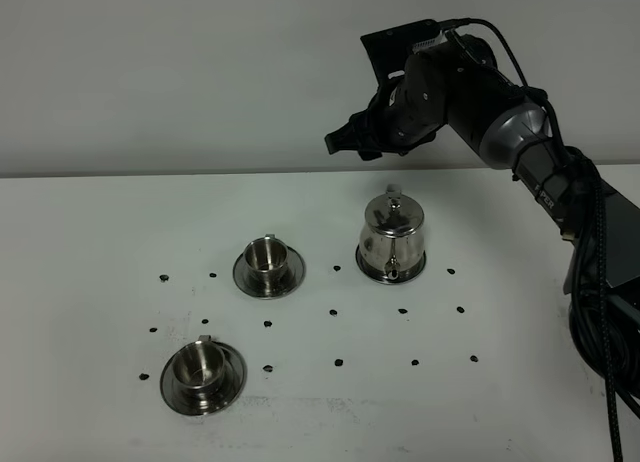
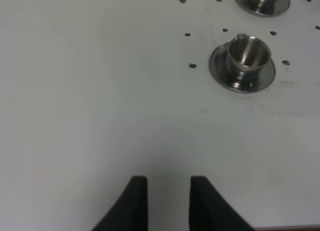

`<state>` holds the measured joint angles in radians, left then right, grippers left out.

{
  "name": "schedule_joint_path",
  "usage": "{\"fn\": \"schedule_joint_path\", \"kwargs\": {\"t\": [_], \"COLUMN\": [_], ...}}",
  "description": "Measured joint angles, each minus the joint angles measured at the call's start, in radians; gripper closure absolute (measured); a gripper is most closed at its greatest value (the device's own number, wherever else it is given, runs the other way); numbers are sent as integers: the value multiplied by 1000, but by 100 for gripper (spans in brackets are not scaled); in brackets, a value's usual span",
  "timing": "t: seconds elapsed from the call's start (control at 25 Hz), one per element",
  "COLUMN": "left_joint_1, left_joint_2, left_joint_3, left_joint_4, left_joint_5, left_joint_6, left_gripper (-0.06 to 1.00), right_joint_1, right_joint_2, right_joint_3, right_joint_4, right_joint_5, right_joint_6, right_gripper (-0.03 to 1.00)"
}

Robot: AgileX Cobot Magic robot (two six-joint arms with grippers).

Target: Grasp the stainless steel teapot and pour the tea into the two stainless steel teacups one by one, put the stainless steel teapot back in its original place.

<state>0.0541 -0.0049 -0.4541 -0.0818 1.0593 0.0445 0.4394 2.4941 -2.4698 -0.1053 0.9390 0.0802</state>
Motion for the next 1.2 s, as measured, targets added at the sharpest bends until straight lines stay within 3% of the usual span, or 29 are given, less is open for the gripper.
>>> {"fn": "schedule_joint_path", "kwargs": {"t": [0.96, 1.2], "left_joint_1": [0, 0], "left_joint_2": [0, 0], "left_joint_3": [0, 0], "left_joint_4": [0, 0], "left_joint_5": [0, 0], "left_joint_6": [0, 0], "left_gripper": [70, 70], "right_joint_1": [-30, -37], "right_joint_2": [90, 90], "right_joint_3": [0, 0], "right_joint_4": [25, -11], "right_joint_5": [-22, 12], "right_joint_6": [-40, -68], "right_gripper": [45, 45]}}
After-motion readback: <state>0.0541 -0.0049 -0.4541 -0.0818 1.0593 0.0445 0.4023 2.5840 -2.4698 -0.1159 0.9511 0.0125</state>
